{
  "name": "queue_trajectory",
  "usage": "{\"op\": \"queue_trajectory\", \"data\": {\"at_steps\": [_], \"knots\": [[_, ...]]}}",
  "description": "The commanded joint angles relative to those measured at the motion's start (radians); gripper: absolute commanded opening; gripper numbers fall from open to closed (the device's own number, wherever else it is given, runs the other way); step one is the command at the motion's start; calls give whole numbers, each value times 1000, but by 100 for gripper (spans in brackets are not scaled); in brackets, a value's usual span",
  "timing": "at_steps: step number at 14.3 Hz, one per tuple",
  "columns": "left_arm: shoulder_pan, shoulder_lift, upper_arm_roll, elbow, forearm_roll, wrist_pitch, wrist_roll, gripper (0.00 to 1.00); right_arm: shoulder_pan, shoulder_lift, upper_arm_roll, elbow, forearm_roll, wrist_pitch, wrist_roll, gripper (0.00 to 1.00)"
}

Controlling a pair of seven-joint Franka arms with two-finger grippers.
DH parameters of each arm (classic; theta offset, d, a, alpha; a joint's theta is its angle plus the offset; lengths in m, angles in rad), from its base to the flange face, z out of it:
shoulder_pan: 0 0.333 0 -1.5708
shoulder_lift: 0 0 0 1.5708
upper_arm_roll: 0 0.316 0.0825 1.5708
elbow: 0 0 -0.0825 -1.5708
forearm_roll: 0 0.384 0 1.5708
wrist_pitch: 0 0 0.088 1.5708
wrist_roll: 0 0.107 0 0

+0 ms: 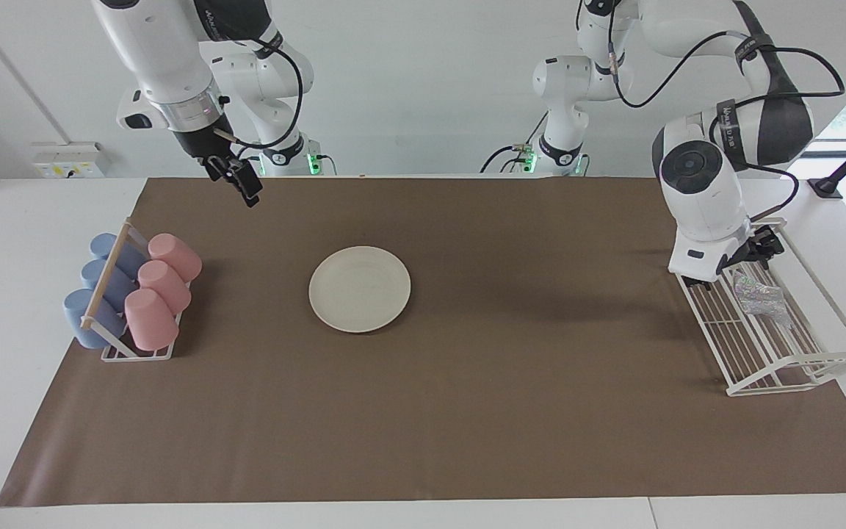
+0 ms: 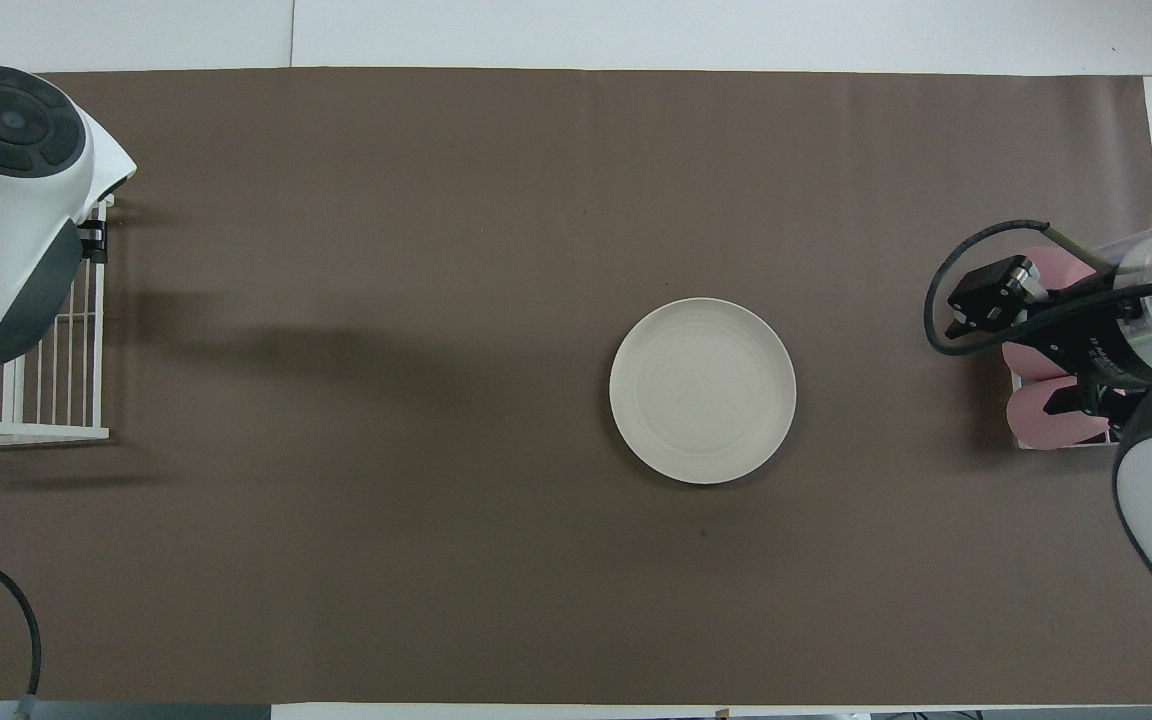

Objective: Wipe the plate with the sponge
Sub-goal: 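Reach the right gripper to the plate rim and grasp it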

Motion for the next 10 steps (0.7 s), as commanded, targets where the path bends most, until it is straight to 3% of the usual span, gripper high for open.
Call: {"op": "queue_trajectory", "data": {"at_steps": [1,4,7,10], "knots": [[3,3,6,-64,55,55,-119,100,-15,-24,1,-41,-3,44,108,100],[23,-6,7,-107,56,110,-124,100,2,-24,3,-41,7,63,174,100],[29,-5,7,-110,58,122,-123,100,51,-24,4,-38,7,63,393,100],[29,-5,7,-109,58,122,-123,93,89,-24,4,-35,10,61,547,100]]}}
